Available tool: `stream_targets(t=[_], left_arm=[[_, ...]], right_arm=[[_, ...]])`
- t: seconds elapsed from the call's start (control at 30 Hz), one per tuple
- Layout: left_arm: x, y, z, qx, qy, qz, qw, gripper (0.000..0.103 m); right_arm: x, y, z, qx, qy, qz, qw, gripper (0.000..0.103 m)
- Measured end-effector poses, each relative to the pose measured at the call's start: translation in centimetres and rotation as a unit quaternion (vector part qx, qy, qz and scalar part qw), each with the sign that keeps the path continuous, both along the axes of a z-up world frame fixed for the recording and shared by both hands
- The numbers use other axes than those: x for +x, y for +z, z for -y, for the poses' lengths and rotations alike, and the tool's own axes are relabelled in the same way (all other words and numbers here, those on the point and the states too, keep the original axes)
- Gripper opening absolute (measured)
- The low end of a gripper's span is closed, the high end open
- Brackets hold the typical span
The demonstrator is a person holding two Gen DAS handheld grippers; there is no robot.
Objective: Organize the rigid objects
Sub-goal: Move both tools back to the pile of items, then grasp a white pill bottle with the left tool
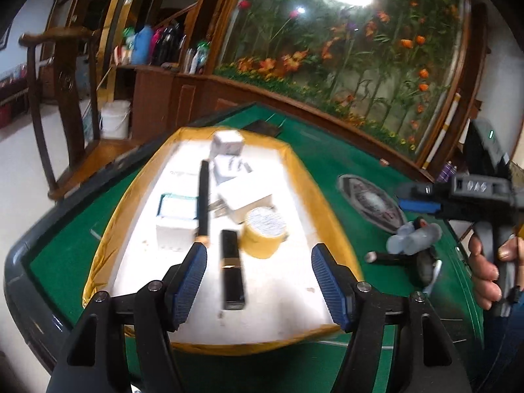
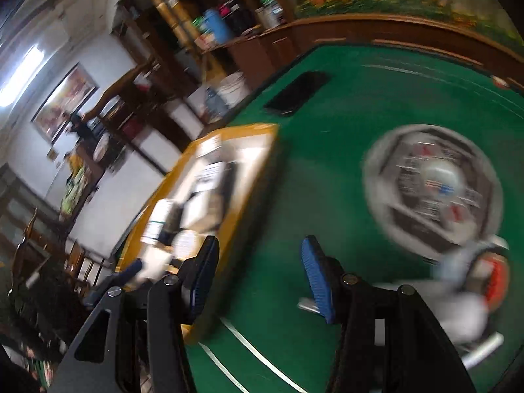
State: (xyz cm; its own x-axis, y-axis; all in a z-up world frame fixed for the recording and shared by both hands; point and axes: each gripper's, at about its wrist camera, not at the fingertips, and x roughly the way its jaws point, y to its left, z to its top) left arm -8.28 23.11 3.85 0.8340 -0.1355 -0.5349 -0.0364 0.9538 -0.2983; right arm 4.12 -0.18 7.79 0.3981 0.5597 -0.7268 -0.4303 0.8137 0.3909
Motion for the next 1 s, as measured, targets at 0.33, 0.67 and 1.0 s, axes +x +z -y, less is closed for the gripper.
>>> stream_targets(t=[0.33,0.67,1.0], left_arm=[[0.7,1.7,8.1,0.015,-0.11,0.005,0.9938,0.078],[1.0,0.9,11.3,0.028,-0.161,-0.037,0.9859,0.079],[1.4,-0.2,15.1,0.058,-0.208,-0.057,0.9746,0.079]], right_arm=[[1.1,-3.5,11.2,0.02,-0.105,-0.024,0.994,0.055],[-4.0,-4.1,7.3,0.026,0.032,-0.059,0.997,0.058],[-4.1,-3.6,11.8,0.076,-0.034,-0.048,0.995,0.058]])
